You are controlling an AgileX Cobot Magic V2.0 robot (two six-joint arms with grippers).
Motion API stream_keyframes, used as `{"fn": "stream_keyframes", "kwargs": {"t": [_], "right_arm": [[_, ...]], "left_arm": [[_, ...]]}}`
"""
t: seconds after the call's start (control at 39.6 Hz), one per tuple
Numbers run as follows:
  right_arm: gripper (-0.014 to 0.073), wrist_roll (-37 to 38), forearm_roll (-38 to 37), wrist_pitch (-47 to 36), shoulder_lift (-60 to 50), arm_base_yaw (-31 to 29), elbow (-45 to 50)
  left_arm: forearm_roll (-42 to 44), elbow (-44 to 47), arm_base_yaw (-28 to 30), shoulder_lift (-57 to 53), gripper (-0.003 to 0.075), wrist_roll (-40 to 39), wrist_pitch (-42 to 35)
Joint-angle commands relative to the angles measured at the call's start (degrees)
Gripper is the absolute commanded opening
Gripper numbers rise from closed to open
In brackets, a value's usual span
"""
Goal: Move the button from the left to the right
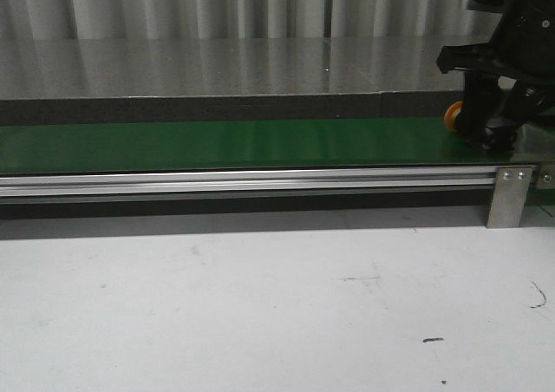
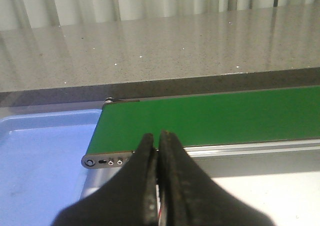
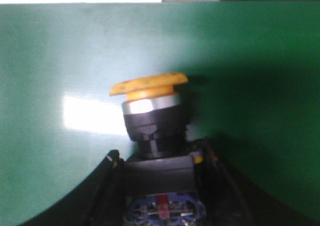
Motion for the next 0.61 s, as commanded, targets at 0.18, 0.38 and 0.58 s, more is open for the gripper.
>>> {"fn": "stream_keyframes", "kwargs": {"t": [0.18, 0.38, 0.58], "right_arm": [[0.0197, -0.18, 0.49, -1.29, -8.66, -4.31, -2.01], [0.0197, -0.18, 0.49, -1.24, -10.83, -13.54, -2.01], [0.0197, -0.18, 0.16, -1.84, -7.80, -22.83, -1.90]], "left_arm": [[-0.51, -1.39, -0.33, 0.71, -0.0021, -0.79, -4.77], [-0.51, -1.39, -0.33, 0.71, -0.0021, -0.79, -4.77], [-0.51, -1.39, -0.33, 0.71, -0.0021, -0.79, -4.77]]}}
